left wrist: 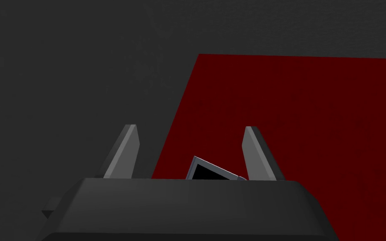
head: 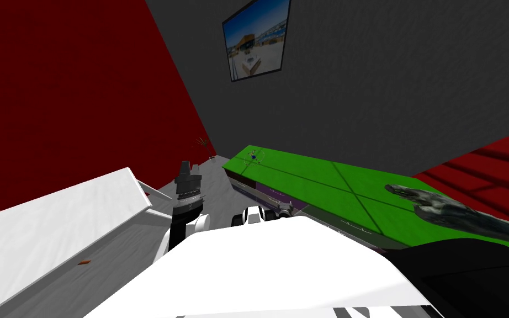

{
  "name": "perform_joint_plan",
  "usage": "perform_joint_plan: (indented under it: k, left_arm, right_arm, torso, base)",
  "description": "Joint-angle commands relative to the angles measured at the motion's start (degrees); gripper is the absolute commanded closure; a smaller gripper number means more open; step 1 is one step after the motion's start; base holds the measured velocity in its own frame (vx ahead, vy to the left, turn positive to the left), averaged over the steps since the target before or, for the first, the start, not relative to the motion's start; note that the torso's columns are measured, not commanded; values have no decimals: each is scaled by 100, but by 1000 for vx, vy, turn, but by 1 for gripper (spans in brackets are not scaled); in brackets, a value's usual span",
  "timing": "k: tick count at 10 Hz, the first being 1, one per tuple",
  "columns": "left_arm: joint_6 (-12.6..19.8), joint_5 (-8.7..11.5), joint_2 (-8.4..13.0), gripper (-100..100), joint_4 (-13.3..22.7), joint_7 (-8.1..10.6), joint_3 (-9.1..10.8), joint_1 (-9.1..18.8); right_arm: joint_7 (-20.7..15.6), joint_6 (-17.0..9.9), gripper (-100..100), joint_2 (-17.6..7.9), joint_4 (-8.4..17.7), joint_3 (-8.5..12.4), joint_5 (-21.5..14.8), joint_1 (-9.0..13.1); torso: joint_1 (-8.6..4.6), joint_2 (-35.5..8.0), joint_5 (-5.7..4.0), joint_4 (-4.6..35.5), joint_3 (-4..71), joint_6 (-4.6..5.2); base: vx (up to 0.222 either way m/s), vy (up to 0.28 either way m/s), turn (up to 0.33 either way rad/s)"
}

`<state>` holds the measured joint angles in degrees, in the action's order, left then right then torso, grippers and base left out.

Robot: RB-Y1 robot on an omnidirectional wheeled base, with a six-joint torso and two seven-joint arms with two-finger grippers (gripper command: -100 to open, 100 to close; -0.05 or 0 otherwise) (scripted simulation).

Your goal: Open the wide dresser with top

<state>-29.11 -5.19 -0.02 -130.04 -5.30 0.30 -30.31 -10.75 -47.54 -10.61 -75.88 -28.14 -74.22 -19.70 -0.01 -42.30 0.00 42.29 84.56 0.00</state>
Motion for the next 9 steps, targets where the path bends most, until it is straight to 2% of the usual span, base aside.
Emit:
perform_joint_plan:
  k: [1, 9]
  left_arm:
    - [0, 0, 0, 0, 0, 0, 0, 0]
    - [0, 0, 0, 0, 0, 0, 0, 0]
  right_arm:
    - [-74, -234, -100, -52, 219, -54, -302, 78]
    - [-322, -904, -100, -213, 899, -199, -1177, 338]
  torso:
    - [4, 1, 1, 0, 1, 0]
    - [4, 1, 1, 0, 1, -1]
  base:
    - [3, 48, 29]
    - [3, 49, 33]
